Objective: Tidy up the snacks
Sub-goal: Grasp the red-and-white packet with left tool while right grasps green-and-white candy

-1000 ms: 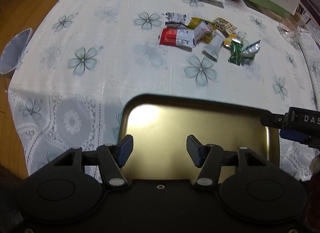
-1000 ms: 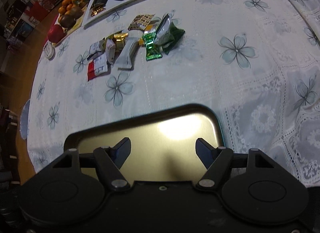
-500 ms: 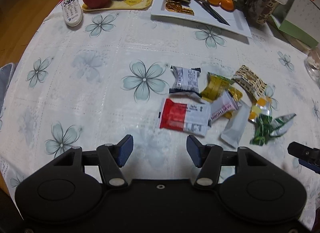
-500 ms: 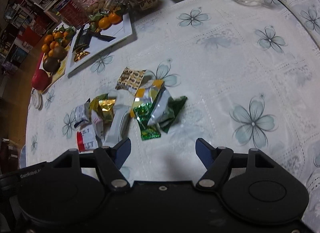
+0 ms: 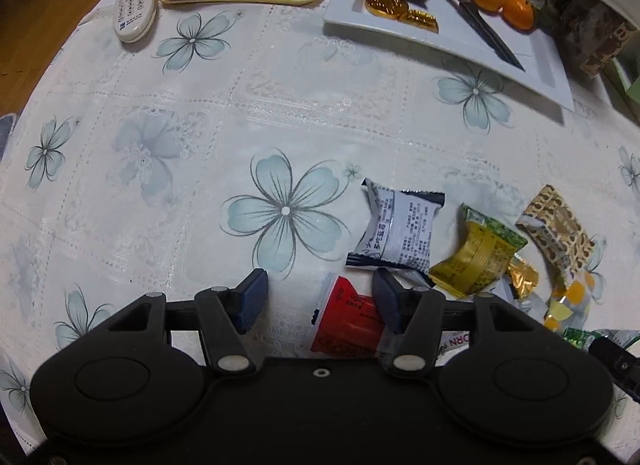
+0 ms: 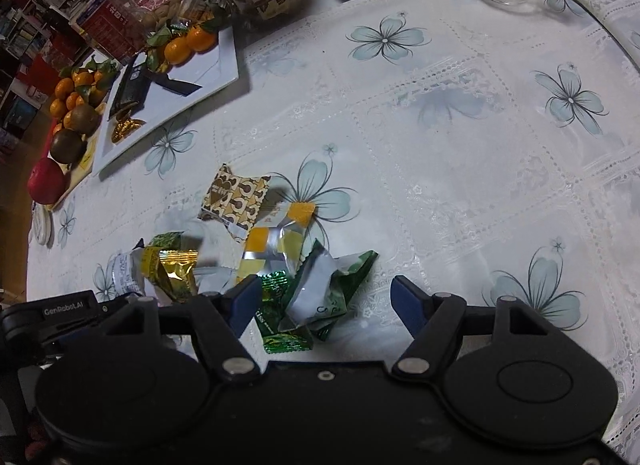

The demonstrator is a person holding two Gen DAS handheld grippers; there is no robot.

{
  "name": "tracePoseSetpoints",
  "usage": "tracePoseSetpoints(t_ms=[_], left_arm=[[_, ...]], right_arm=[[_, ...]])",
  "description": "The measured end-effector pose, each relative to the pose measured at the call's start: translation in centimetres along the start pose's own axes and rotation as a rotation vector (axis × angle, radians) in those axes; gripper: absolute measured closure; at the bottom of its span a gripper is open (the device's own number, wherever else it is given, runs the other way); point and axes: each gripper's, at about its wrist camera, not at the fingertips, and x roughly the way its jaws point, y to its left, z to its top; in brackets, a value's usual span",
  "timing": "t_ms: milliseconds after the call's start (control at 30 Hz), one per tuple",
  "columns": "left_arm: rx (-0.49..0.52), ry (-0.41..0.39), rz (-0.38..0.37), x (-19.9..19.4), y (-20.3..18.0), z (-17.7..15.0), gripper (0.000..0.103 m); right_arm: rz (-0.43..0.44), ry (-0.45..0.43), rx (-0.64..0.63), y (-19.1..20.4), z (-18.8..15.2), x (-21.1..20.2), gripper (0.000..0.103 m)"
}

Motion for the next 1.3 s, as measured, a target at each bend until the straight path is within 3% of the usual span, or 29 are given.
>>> tracePoseSetpoints(t_ms=[233, 333, 467, 567, 733, 1000, 1067, 1200, 1300], left_arm=[[0.075, 0.083, 0.002, -0.2, 0.1, -3.0, 0.042], [0.115, 0.099, 0.003, -0.6, 0.2, -4.6, 0.042], [0.162, 0.089, 0.033, -1.3, 0.3, -6.3, 0.043], [0.122, 0.073, 0.016, -2.3, 1.3, -6.7, 0.043], [0.065, 0.083, -0.041, -3.6, 2.6, -7.3, 0.043], [0.035, 0.130, -0.077, -3.5, 2.1, -8.6, 0.043], [0.027, 0.127, -0.086, -3.3, 2.1, -8.5, 0.043], [-0.017, 0.127, -0.093, -3.0, 2.2, -8.1, 0.043], [-0.109, 0.127, -0.097, -3.0, 3.0, -8.2, 0.043]], right_arm=[[-0.040, 0.030, -0.014, -2.4, -0.7, -0.4, 0.031], [-0.048, 0.026, 0.024, -3.9, -0.9, -1.3, 0.031], [-0.124, 0.010, 0.053, -5.2, -1.1, -2.5, 0.031], [-0.145, -0.023, 0.077, -5.8, -1.1, -3.4, 0.031], [-0.055, -0.010, 0.078, -5.1, -0.7, -3.4, 0.030], [-0.120, 0.028, -0.003, -2.1, -1.2, 0.3, 0.031], [-0.143, 0.006, -0.051, -1.4, -1.6, 0.3, 0.049], [-0.133, -0.005, -0.068, -1.4, -1.9, 0.2, 0.055], [-0.115, -0.009, -0.056, -2.0, -2.1, -0.2, 0.055]])
